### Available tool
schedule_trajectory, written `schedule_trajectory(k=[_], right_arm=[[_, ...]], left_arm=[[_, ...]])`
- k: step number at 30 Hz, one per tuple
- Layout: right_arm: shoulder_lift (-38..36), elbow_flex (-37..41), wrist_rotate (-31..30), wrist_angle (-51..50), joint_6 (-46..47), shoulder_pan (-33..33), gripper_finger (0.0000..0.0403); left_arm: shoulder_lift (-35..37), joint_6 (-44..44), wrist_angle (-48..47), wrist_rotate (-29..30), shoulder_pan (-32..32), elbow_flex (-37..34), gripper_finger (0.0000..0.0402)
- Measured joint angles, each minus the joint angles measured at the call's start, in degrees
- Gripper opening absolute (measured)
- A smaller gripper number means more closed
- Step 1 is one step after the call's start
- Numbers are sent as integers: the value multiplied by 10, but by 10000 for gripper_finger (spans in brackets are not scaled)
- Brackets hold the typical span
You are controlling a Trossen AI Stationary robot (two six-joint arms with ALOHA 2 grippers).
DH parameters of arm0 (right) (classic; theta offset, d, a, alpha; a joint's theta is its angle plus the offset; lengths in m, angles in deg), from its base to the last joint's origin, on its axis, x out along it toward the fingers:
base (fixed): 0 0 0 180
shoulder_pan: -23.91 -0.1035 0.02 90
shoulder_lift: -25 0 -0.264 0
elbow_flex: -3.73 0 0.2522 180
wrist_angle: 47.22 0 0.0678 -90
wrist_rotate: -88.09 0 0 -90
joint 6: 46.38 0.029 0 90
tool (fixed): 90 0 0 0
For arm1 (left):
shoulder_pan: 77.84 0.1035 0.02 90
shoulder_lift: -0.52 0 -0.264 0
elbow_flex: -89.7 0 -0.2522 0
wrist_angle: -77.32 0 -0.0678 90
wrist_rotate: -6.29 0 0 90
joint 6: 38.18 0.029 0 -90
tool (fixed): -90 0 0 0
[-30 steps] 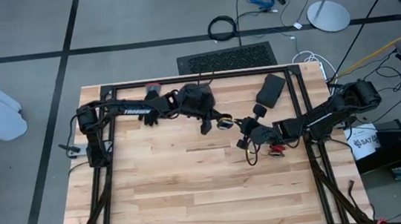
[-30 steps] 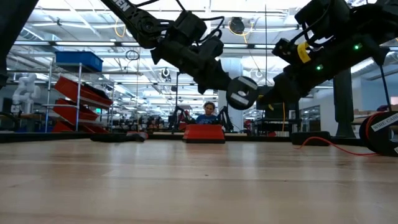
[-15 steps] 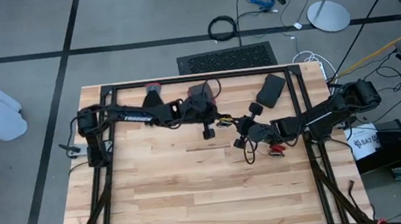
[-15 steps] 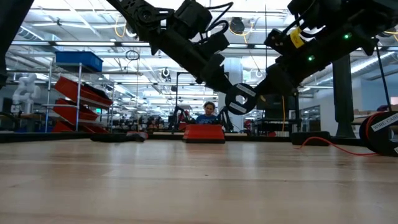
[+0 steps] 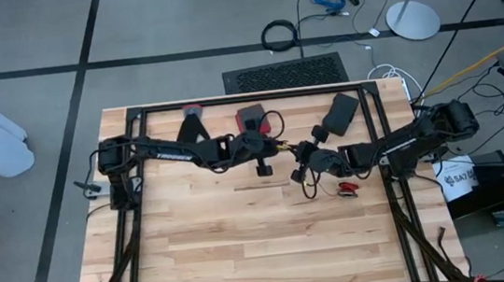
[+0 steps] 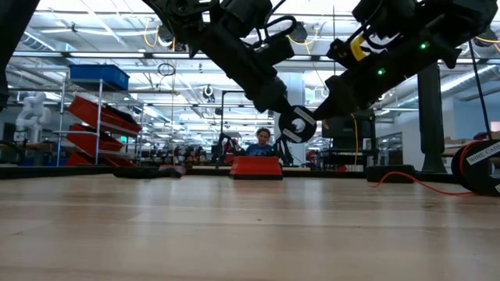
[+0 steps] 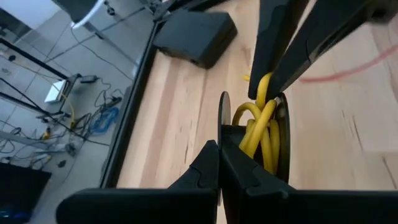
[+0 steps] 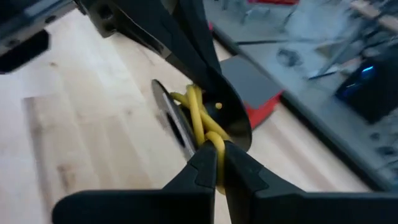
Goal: Coil cords
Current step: Coil the yellow wire onto the spool
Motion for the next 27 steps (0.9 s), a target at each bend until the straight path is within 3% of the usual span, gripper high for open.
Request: schedule_trajectory(k=[10, 13, 19, 27], right_arm=[[0, 0, 122, -22, 44, 39, 6], [0, 0, 143, -40, 56, 45, 7], [16, 0, 150, -56, 72, 48, 12], [91, -1, 145, -34, 85, 46, 13]], left_arm=[[-34, 62, -23, 10, -1, -1, 0], [-58, 89, -15, 41, -7, -1, 0], [-100, 151, 33, 115, -21, -2, 0], [-129, 181, 71, 149, -27, -3, 0]])
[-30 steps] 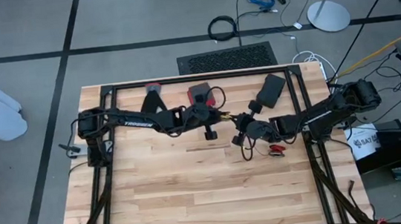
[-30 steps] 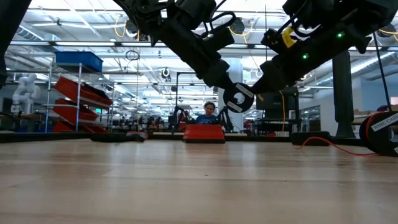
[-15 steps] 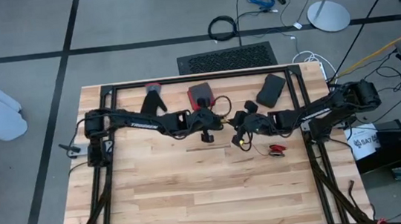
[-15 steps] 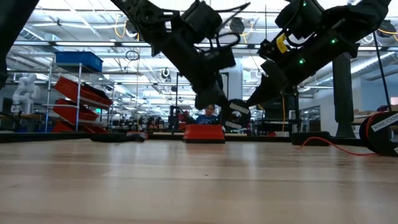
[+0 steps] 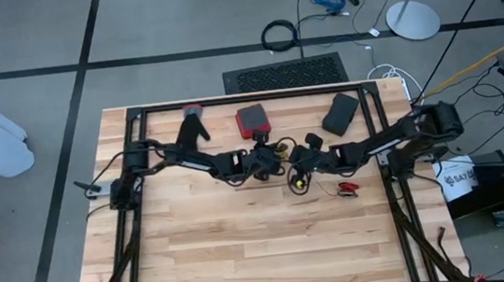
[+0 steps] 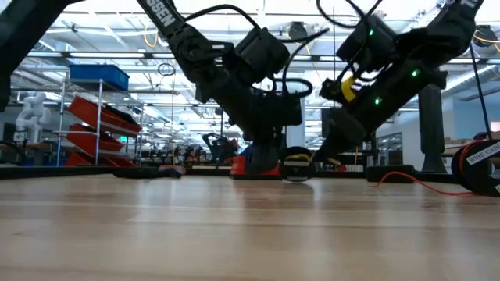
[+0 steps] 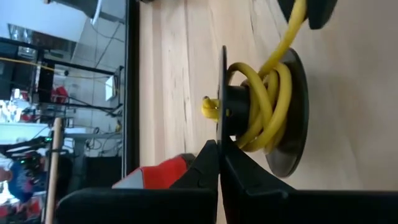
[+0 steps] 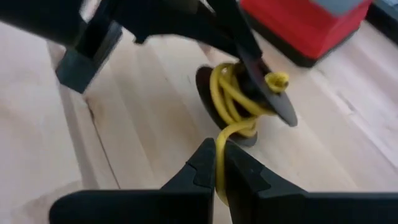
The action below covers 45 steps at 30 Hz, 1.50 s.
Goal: Coil cords
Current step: Coil the yellow wire onto the spool
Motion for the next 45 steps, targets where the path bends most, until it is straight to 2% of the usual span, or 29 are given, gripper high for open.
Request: schedule_trajectory(k=[5, 10, 19, 30, 33, 40, 45], right_arm=[[52, 0, -5, 63, -6, 0, 13], [90, 0, -2, 85, -1, 0, 17], [102, 0, -13, 85, 16, -1, 66], [101, 1, -23, 75, 21, -24, 84], [94, 1, -25, 69, 17, -38, 84], [34, 2, -44, 37, 13, -61, 84], [-21, 2, -71, 11, 7, -72, 84]], left_arm=[[-21, 11, 14, 18, -1, 2, 0], [-38, 47, 18, 43, -11, 4, 0], [-56, 101, 31, 69, -19, 3, 0], [-55, 70, 8, 9, -19, 3, 8], [-55, 53, 5, -29, -19, 3, 18], [-54, 50, 4, -92, -19, 3, 28], [-54, 49, 4, -102, -17, 3, 29]])
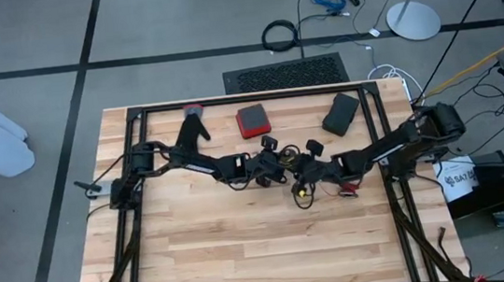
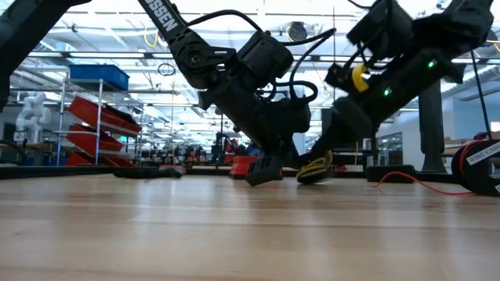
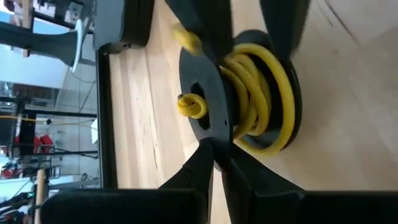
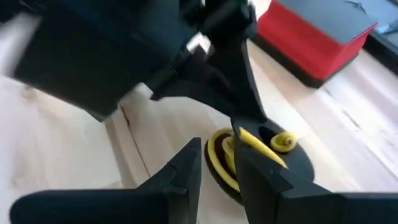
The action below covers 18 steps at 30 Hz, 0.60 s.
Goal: Coil cords
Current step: Coil the yellow wire onto the spool
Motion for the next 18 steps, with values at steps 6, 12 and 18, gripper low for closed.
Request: schedule_trajectory(k=[6, 12, 18], right_arm=[[-24, 0, -28, -31, 3, 3, 84], [2, 4, -6, -22, 11, 14, 84], [22, 4, 7, -6, 21, 11, 84]], left_arm=[[0, 0, -2, -7, 0, 0, 29], [0, 1, -2, -5, 0, 0, 29], [0, 3, -2, -1, 0, 0, 30]])
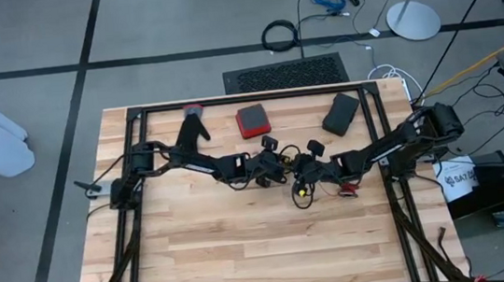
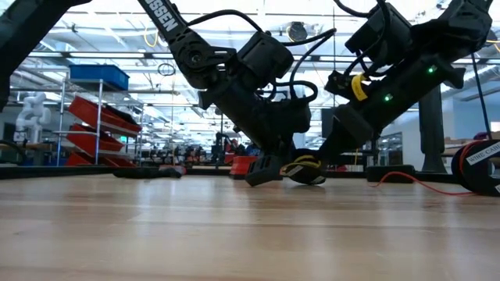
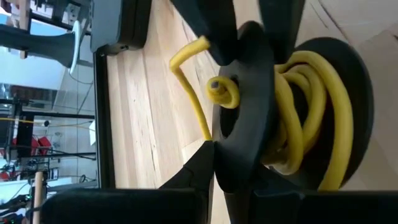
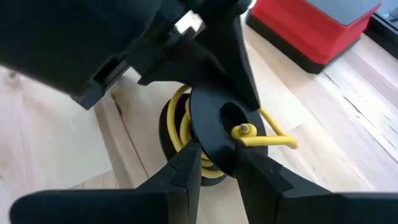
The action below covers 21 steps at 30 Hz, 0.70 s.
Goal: Coil cords
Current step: Coil the yellow wire onto the spool
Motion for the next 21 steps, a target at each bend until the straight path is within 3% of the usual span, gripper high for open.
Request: schedule_trajectory(k=[8, 16, 21], right_arm=[[2, 0, 2, 1, 1, 0, 80], [3, 1, 5, -14, -10, 0, 60], [3, 1, -14, -12, -19, 0, 47]], left_arm=[[0, -1, 0, 13, -1, 0, 30], [1, -44, -17, 120, -8, 0, 30], [4, -68, -37, 93, -6, 0, 30]])
